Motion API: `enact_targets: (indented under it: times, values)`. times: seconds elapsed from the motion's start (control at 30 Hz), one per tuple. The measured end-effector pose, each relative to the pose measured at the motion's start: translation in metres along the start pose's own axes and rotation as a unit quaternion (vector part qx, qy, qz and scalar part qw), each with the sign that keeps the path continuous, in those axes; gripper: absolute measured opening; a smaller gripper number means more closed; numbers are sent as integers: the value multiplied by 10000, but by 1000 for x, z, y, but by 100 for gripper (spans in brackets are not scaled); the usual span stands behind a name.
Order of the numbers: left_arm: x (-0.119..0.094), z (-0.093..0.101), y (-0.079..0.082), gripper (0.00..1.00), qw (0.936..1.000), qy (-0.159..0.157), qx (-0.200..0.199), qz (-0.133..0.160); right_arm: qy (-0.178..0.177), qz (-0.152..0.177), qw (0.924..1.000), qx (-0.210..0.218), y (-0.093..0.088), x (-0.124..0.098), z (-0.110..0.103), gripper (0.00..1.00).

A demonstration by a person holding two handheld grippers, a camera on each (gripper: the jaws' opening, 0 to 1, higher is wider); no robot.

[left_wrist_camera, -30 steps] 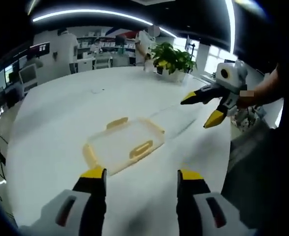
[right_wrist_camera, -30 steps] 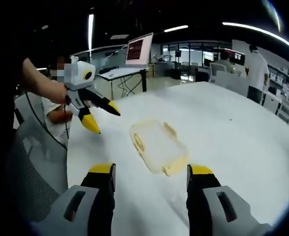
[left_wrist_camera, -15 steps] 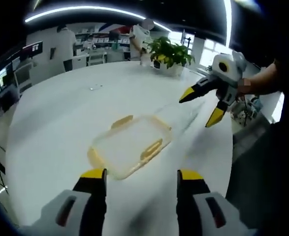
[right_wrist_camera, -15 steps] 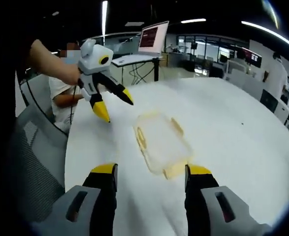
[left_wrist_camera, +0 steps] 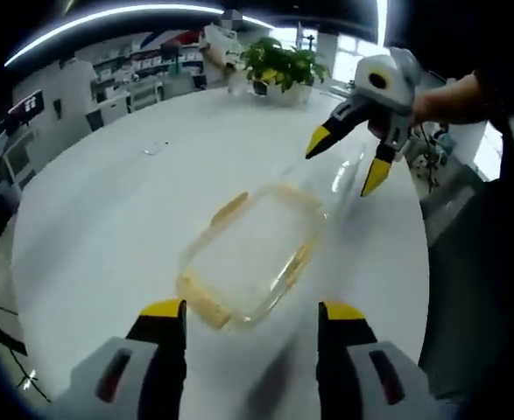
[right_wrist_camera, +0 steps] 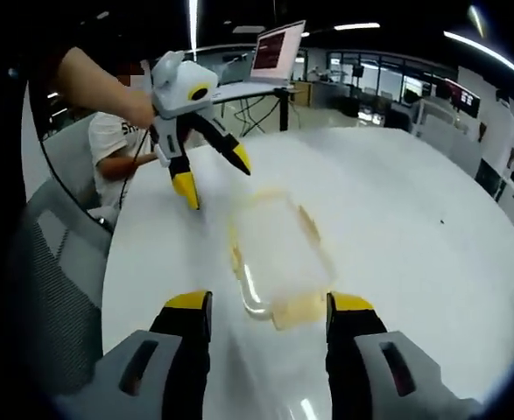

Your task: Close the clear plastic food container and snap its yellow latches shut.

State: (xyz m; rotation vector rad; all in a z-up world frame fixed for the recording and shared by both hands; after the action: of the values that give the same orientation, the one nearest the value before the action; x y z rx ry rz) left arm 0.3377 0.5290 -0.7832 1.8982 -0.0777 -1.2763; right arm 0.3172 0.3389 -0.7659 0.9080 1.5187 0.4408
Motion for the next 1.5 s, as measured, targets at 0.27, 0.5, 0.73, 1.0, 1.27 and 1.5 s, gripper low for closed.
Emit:
enact_targets:
  times: [0.27, 0.5, 0.73, 1.0, 1.27, 1.5]
  values:
    - [15, -13, -2, 57, 9986, -144, 367, -358, 55, -409, 9988, -256, -6, 9, 3, 46]
    - [20, -14, -1, 56, 9925, -276, 1038, -584, 83, -787, 9961, -385, -12, 12, 16, 42]
    - [27, -22, 4, 52, 9853, -375, 1520, -690, 135, -1210, 9906, -623, -6, 16, 30, 39]
    - [33, -30, 3, 52, 9756, -401, 1995, -821, 288, -1509, 9858, -678, -12, 24, 38, 39]
    - [42, -38, -2, 49, 9674, -561, 2254, -1014, 443, -1902, 9779, -753, -24, 30, 40, 38]
    - [45, -32, -1, 44, 9568, -791, 2599, -1038, 466, -2082, 9731, -871, -24, 33, 44, 38]
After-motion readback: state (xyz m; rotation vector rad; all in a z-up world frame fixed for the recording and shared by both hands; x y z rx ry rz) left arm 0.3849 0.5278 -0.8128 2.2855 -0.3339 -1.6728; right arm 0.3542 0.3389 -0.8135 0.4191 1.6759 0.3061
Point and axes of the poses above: the point that each gripper's makers call its tool centre point, and the gripper's own axes: x roughly forward along the fingers, z roughly to its right, y roughly out of its top, the point moved 3 cm from there along -x, roughly backward along the fingers, and after that the axes turned 11 degrees about y, right-handed, at the moved point
